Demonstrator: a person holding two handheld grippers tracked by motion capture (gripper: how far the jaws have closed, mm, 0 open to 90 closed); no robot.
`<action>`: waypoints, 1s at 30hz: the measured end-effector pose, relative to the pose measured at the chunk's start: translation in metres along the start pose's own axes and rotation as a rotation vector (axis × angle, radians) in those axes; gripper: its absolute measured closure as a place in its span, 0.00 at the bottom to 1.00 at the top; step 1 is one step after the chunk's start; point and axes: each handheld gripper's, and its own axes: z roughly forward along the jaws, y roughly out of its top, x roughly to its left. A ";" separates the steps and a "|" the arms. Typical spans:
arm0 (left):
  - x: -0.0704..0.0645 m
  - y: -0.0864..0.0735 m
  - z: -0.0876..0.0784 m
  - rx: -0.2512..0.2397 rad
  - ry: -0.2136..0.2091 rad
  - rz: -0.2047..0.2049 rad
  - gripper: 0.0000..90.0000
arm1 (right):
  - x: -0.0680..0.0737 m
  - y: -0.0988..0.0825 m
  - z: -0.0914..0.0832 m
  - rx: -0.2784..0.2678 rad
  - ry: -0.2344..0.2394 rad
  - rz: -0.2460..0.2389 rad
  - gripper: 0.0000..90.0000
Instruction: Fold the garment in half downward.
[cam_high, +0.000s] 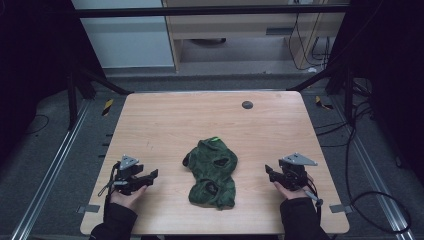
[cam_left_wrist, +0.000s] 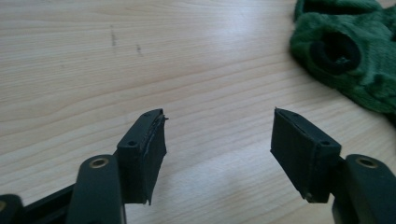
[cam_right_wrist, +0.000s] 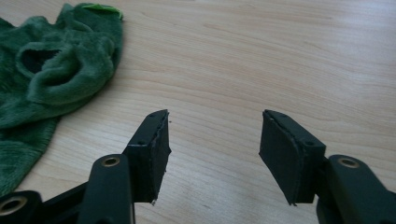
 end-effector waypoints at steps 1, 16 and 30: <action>-0.002 0.000 0.000 -0.001 -0.008 0.005 0.41 | 0.001 0.000 -0.001 -0.001 0.007 0.003 0.48; -0.012 0.006 -0.004 -0.011 -0.071 0.014 0.52 | 0.020 0.009 -0.002 0.010 0.083 -0.044 0.48; -0.022 0.023 -0.001 -0.018 -0.127 0.031 0.48 | 0.035 0.029 -0.002 -0.010 0.146 -0.065 0.47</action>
